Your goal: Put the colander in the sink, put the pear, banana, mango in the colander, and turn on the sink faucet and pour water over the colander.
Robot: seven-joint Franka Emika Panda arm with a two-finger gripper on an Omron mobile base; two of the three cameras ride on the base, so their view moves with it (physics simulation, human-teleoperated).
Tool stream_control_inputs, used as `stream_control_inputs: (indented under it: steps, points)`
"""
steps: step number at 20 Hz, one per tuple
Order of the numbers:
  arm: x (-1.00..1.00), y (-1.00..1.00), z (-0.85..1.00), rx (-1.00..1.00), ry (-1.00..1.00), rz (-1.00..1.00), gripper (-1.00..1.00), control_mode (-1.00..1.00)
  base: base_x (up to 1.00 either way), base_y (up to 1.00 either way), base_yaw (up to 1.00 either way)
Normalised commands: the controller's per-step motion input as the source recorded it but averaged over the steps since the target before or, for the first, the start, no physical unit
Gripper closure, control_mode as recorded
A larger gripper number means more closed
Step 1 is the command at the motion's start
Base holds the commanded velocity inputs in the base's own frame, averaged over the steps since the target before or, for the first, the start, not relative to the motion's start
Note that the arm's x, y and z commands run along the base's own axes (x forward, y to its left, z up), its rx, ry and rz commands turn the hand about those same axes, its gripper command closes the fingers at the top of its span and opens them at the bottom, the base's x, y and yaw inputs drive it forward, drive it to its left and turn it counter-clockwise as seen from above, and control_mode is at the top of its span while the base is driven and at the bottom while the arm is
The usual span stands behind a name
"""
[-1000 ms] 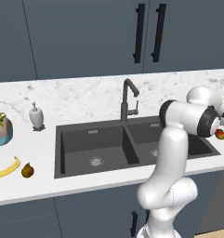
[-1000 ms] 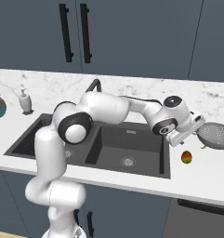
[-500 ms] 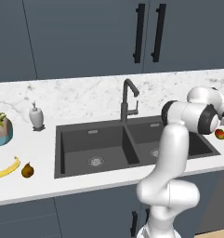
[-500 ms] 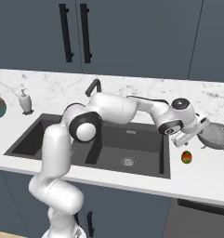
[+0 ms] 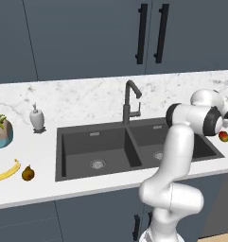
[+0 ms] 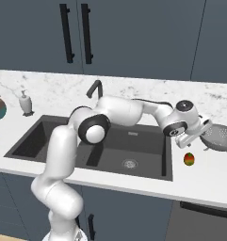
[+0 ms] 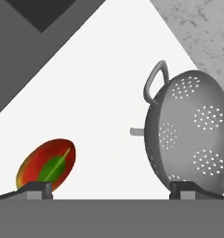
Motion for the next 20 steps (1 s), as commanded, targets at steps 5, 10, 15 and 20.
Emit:
stream_control_inputs:
  steps: [5,10,15,20]
  points:
    - [0.29,-0.04,-0.13,0.0,0.0,0.0,-1.0,-1.0,0.0,0.0,0.0]
    - [0.21,-0.16,-0.01,0.0,0.0,0.0,-1.0,-1.0,0.0,0.0,0.0]
    - [0.15,-0.14,-0.04,0.0,0.0,0.0,-1.0,-1.0,0.0,0.0,0.0]
    - [0.11,-0.1,-0.16,0.0,0.0,0.0,-1.0,-1.0,0.0,0.0,0.0]
